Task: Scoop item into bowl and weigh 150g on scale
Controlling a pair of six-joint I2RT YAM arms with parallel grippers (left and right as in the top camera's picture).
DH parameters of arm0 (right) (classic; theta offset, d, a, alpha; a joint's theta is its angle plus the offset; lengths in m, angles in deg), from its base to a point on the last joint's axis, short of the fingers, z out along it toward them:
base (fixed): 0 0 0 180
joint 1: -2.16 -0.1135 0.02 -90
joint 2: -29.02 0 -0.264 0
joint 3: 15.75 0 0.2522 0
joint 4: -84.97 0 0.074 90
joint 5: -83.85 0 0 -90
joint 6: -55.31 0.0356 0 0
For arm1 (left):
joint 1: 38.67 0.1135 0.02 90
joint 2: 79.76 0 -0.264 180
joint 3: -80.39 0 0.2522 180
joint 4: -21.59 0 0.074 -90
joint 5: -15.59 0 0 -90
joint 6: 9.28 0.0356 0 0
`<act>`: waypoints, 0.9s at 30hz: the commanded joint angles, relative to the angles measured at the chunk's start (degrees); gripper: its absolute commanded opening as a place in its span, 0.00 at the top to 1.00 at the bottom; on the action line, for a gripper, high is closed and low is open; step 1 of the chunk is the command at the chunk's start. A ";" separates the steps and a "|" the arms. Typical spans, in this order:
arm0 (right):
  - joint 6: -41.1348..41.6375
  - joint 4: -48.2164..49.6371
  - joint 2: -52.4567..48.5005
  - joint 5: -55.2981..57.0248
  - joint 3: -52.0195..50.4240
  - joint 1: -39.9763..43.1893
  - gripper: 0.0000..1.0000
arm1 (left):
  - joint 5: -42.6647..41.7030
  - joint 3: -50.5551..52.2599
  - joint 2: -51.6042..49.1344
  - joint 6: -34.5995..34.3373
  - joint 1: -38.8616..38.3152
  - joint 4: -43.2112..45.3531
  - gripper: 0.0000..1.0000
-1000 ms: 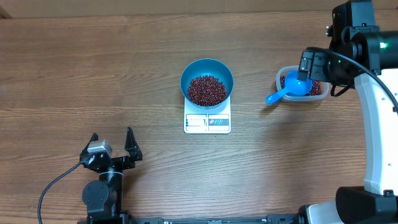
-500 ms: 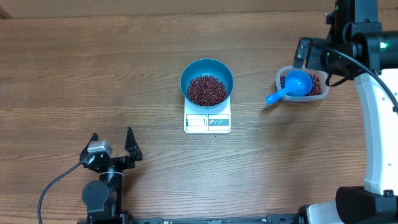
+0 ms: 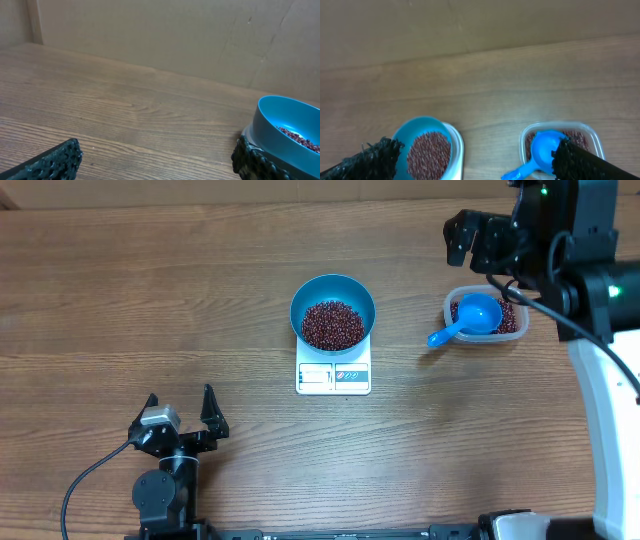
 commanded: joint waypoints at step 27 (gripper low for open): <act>-0.33 88.56 40.04 -0.48 -72.96 -0.17 0.00 | 0.22 0.20 0.55 1.73 -0.52 -0.13 0.00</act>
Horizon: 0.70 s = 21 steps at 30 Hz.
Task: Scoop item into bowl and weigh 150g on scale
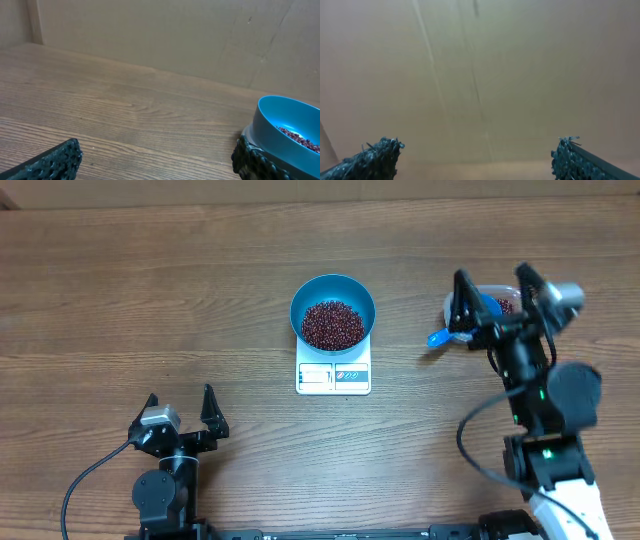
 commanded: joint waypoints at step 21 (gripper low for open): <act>-3.91 10.21 18.86 1.49 -23.47 -0.13 0.00 | 0.22 0.20 0.55 1.68 -0.55 -0.13 0.00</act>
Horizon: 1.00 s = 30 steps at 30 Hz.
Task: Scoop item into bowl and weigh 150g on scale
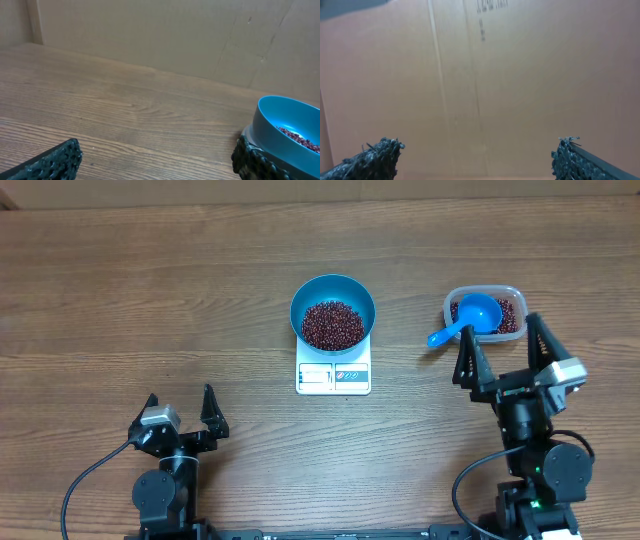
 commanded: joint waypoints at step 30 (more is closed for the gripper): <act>-2.75 -31.91 31.45 7.34 -14.10 0.15 0.00 | 0.22 0.20 0.52 1.70 -0.52 -0.11 0.00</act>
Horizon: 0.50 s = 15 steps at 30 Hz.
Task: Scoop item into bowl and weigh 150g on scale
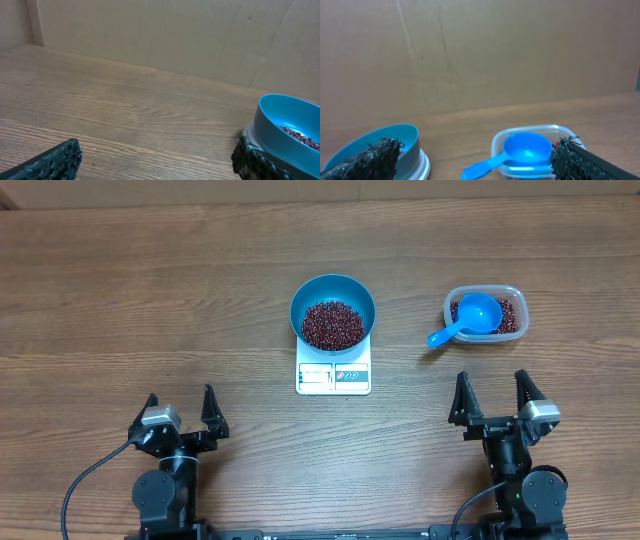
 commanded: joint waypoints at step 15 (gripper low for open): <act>-8.37 -6.84 0.63 -1.66 -0.61 0.92 0.00 | 0.22 0.20 0.52 0.87 -0.52 -0.13 0.00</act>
